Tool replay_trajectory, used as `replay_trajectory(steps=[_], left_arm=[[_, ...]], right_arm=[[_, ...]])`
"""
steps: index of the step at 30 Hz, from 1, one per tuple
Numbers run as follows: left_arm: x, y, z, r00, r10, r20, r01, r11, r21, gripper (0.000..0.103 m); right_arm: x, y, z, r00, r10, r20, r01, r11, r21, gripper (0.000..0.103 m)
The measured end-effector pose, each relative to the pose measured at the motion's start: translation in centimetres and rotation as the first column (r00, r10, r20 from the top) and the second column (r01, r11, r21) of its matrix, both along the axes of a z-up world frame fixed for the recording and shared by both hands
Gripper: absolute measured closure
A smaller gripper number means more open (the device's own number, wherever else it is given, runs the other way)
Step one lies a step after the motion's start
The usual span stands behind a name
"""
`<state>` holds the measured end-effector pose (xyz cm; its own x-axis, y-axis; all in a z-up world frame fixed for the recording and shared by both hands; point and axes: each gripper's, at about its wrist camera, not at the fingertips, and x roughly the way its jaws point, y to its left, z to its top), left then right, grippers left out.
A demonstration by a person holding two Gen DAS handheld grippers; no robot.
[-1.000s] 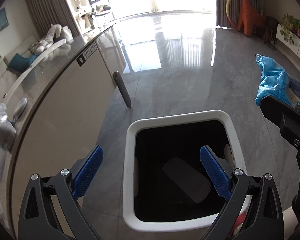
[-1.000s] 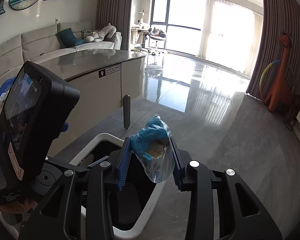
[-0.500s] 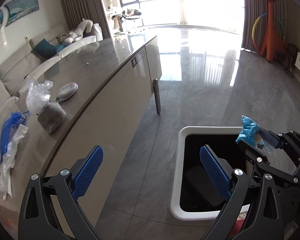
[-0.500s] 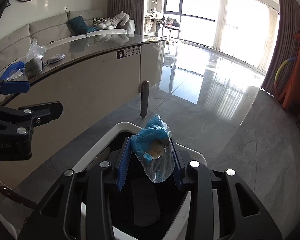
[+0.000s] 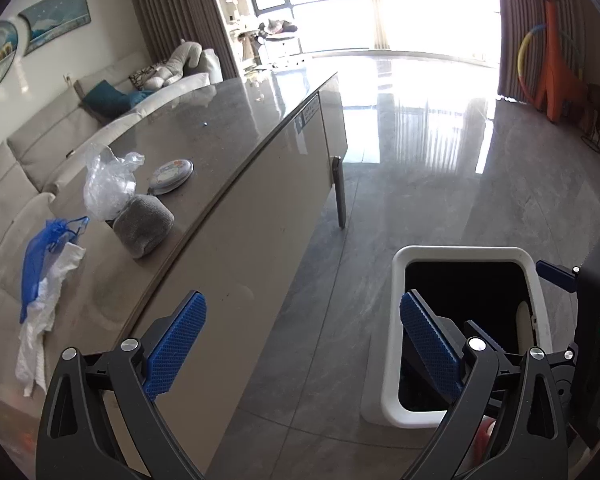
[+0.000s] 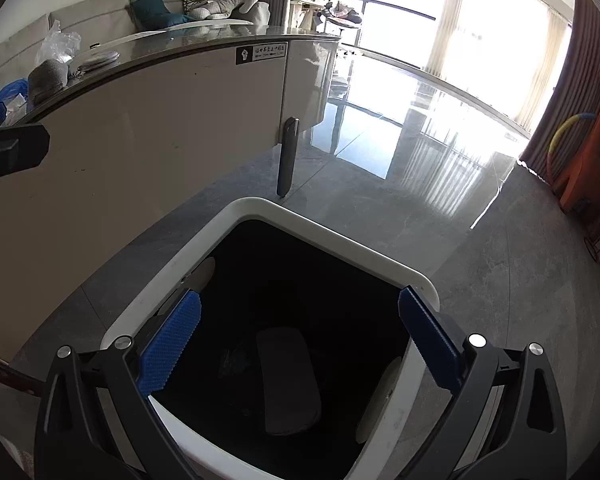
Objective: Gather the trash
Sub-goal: 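Return to the table and grasp the white tissue with the left gripper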
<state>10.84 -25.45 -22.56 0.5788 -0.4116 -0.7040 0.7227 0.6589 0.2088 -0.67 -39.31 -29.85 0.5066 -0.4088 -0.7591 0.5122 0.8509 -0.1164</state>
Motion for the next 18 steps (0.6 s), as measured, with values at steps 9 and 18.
replay_trajectory(steps=[9,18], left_arm=[[1.1,2.9,2.8,0.998,0.057,0.036,-0.054,0.995,-0.080,0.007],[3.9,8.2,5.5,0.979,0.200,0.050,-0.189,0.969,-0.162,0.007]], right_arm=[[0.6,2.4,5.8,0.984,0.053,0.171,-0.043,0.997,-0.062,0.004],[3.6,6.3,10.8,0.944,0.203,0.262,-0.170,0.975,-0.143,0.004]])
